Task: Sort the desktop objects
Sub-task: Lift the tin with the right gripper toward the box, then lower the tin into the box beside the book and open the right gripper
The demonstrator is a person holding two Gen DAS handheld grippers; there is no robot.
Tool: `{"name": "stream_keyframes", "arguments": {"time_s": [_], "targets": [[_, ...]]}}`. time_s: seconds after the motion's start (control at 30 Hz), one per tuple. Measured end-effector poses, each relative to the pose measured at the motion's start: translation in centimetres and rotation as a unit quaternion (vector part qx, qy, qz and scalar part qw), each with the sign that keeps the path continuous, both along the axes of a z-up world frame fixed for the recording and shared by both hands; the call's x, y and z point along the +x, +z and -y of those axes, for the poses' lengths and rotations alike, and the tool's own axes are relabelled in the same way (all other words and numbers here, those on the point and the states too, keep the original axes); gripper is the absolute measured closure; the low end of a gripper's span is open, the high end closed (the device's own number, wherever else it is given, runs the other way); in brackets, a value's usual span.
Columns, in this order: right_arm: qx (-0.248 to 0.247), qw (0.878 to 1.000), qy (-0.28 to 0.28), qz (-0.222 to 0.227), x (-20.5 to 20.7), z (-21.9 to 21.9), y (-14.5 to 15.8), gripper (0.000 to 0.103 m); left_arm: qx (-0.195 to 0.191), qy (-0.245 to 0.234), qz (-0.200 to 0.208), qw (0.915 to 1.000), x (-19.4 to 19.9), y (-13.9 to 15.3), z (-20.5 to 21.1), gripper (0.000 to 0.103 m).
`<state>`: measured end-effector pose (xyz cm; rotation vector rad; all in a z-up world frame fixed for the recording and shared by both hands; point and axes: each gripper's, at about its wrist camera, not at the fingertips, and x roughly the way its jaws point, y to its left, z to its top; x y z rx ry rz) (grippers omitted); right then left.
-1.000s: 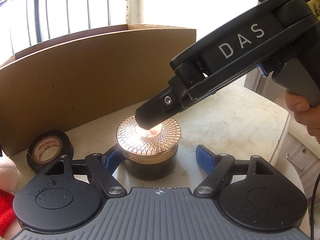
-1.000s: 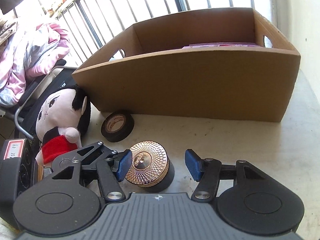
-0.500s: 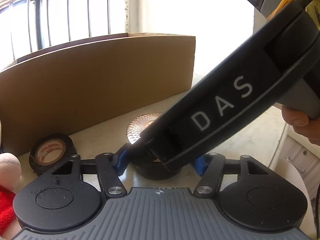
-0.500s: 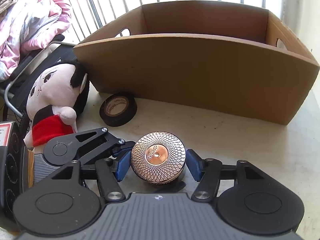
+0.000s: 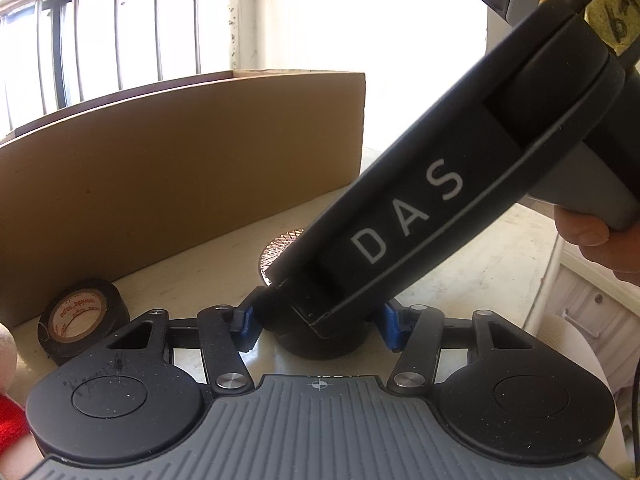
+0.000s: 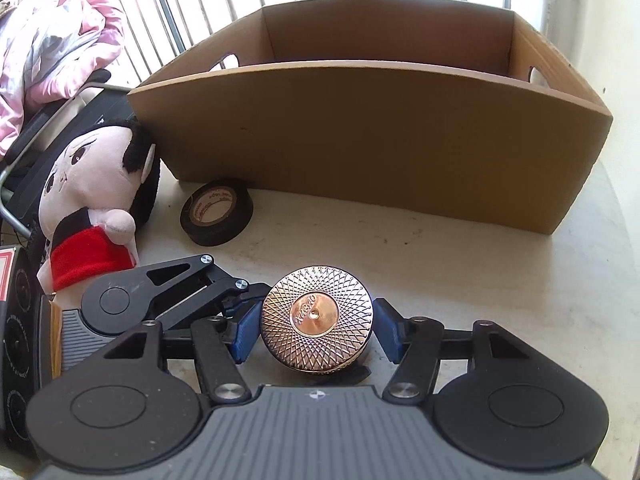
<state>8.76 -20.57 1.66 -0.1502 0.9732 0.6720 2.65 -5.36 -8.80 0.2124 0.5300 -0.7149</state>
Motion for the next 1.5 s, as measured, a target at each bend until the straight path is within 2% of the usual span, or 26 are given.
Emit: {"name": "stream_keyframes", "arguments": {"time_s": [0.33, 0.47, 0.77, 1.0, 1.3, 1.33, 1.5], "targets": [[-0.009, 1.0, 0.002, 0.004, -0.1, 0.0, 0.1, 0.04, 0.007, -0.007, -0.006, 0.9999, 0.6, 0.1, 0.9, 0.043], [-0.006, 1.0, 0.0, 0.001, 0.0, 0.1, 0.0, 0.04, 0.005, -0.007, -0.005, 1.0, 0.8, 0.0, 0.9, 0.047], [0.0, 1.0, -0.005, 0.011, -0.6, 0.3, 0.5, 0.041, 0.004, -0.005, 0.005, 1.0, 0.6, 0.0, 1.0, 0.047], [0.009, 0.999, 0.0, 0.047, -2.2, 0.1, 3.3, 0.041, 0.0, -0.002, 0.03, 0.9996, -0.1, 1.5, 0.9, 0.047], [0.032, 0.996, 0.011, 0.081, -2.9, -0.9, 7.7, 0.041, 0.0, 0.006, 0.078, 0.9969, -1.1, 5.5, -0.1, 0.047], [0.037, 0.996, 0.012, 0.083, -2.7, -1.1, 8.3, 0.041, 0.002, 0.007, 0.083, 0.9965, 0.2, 6.0, 0.4, 0.047], [0.057, 0.994, 0.019, 0.092, -1.3, -2.0, 10.9, 0.041, 0.01, 0.015, 0.103, 0.9945, 1.9, 8.7, 0.5, 0.047]]}}
